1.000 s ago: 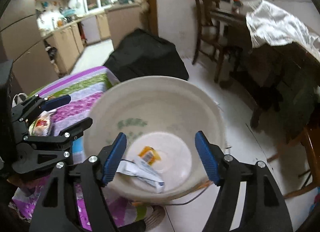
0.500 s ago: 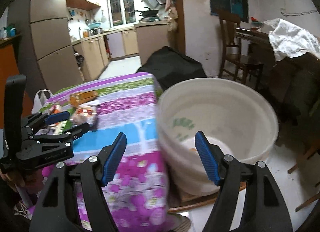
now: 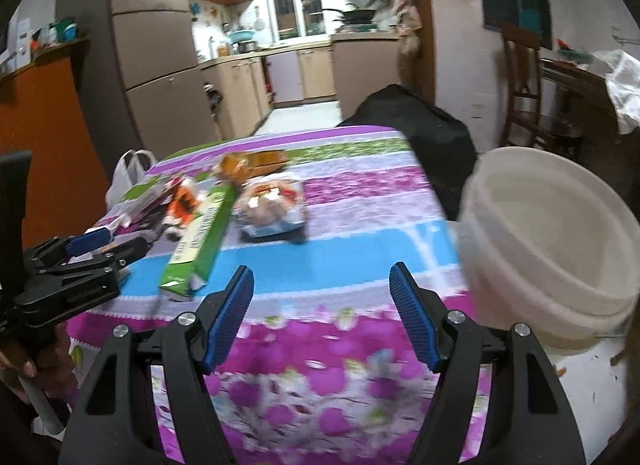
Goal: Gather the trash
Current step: 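Move both open tools back over the table, then grasp the green toothpaste box with the right tool while the left tool grasps the tan sponge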
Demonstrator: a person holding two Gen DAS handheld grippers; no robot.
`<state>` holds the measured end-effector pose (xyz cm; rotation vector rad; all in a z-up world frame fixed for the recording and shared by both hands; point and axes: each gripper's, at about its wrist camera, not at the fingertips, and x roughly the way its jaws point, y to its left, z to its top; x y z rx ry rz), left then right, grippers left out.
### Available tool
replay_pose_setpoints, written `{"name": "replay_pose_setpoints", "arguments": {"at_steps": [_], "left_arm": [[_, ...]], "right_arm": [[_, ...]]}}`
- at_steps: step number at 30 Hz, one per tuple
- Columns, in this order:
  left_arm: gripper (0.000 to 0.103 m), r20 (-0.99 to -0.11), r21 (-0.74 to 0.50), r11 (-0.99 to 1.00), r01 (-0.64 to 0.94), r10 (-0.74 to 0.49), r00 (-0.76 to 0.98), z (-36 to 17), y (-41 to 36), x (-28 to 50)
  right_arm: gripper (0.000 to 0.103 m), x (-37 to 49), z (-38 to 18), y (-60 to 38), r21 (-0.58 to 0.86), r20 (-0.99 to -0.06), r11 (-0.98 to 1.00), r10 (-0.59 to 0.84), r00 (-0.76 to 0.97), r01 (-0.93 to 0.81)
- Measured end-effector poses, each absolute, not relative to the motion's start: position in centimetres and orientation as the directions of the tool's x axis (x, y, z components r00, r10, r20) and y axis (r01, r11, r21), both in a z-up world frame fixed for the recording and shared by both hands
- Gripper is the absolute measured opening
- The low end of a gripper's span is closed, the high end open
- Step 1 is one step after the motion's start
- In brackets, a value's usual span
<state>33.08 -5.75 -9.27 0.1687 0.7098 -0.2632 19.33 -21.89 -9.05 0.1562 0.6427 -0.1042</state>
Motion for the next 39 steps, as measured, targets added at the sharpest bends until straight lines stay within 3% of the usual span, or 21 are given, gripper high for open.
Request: {"name": "replay_pose_setpoints", "arguments": {"at_steps": [6, 14, 21, 24, 30, 39], "left_arm": [[0.07, -0.689, 0.024, 0.992, 0.126, -0.075, 0.721, -10.2, 0.0, 32.6], [0.07, -0.724, 0.008, 0.999, 0.036, -0.019, 0.69, -12.1, 3.4, 32.2], [0.07, -0.714, -0.022, 0.998, 0.053, -0.053, 0.698, -11.9, 3.4, 32.3], [0.07, -0.713, -0.042, 0.998, 0.038, -0.056, 0.699, -11.7, 3.8, 32.6], [0.07, -0.715, -0.078, 0.995, 0.06, -0.098, 0.693, -11.4, 2.7, 33.3], [0.072, -0.725, -0.094, 0.995, 0.042, -0.098, 0.682, -12.7, 0.4, 36.2]], "right_arm": [[0.059, 22.1, -10.4, -18.5, 0.151, -0.636, 0.988, 0.075, 0.768, 0.029], [0.058, 27.8, -11.3, -14.6, 0.204, -0.676, 0.974, 0.211, 0.706, -0.097], [0.058, 32.2, -12.6, -11.8, 0.146, -0.742, 0.981, 0.195, 0.641, -0.128], [0.048, 33.1, -13.7, -11.3, 0.12, -0.768, 0.983, 0.181, 0.615, -0.14], [0.034, 31.2, -13.4, -13.4, 0.156, -0.755, 0.982, 0.186, 0.628, -0.103], [0.034, 23.9, -13.1, -16.7, 0.235, -0.738, 0.971, 0.213, 0.64, -0.052]]}}
